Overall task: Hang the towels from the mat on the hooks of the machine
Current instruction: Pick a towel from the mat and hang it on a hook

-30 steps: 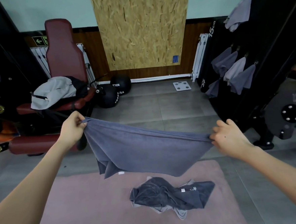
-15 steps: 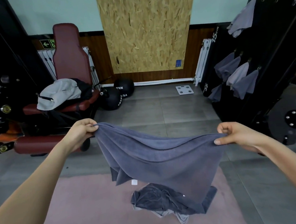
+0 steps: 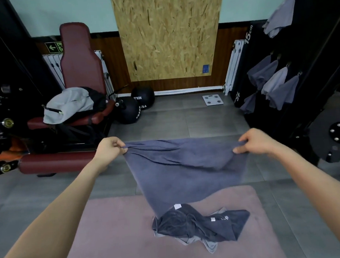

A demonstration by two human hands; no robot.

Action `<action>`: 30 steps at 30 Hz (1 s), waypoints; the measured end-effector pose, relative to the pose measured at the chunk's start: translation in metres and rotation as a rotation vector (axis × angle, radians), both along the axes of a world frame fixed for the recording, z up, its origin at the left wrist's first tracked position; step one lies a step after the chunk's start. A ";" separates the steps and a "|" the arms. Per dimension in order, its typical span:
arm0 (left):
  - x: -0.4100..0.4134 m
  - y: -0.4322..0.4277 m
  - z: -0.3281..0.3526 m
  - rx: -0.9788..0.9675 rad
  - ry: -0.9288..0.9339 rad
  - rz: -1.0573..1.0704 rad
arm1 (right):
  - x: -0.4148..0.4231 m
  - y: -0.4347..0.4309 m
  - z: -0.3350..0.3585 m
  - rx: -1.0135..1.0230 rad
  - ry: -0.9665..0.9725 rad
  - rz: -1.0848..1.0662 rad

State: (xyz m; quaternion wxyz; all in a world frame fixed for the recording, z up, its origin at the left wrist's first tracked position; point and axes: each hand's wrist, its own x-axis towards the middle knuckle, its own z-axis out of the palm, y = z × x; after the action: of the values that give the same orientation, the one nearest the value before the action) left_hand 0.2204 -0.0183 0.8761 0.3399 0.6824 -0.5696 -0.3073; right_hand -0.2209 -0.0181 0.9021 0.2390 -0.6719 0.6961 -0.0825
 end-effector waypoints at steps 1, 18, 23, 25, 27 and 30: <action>-0.003 -0.001 -0.002 0.040 0.099 0.013 | -0.005 -0.004 -0.001 -0.040 -0.109 -0.082; 0.011 -0.005 -0.022 0.255 0.439 0.335 | -0.014 -0.005 -0.043 0.055 -0.873 -0.557; 0.015 0.001 -0.027 0.338 0.568 0.316 | -0.022 0.001 -0.054 0.118 -0.908 -0.422; 0.017 0.009 -0.021 0.350 0.531 0.139 | -0.023 0.003 -0.057 0.141 -0.969 -0.411; 0.023 0.015 -0.018 0.354 0.425 -0.003 | -0.023 0.004 -0.059 0.147 -0.993 -0.414; 0.031 0.019 -0.021 0.376 0.341 -0.063 | -0.022 0.007 -0.059 0.165 -0.993 -0.395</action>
State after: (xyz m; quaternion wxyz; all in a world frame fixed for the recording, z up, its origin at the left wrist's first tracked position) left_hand 0.2519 0.0002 0.8554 0.2882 0.6538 -0.4579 -0.5290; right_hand -0.2425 -0.0110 0.8435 0.5713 -0.3875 0.6166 -0.3785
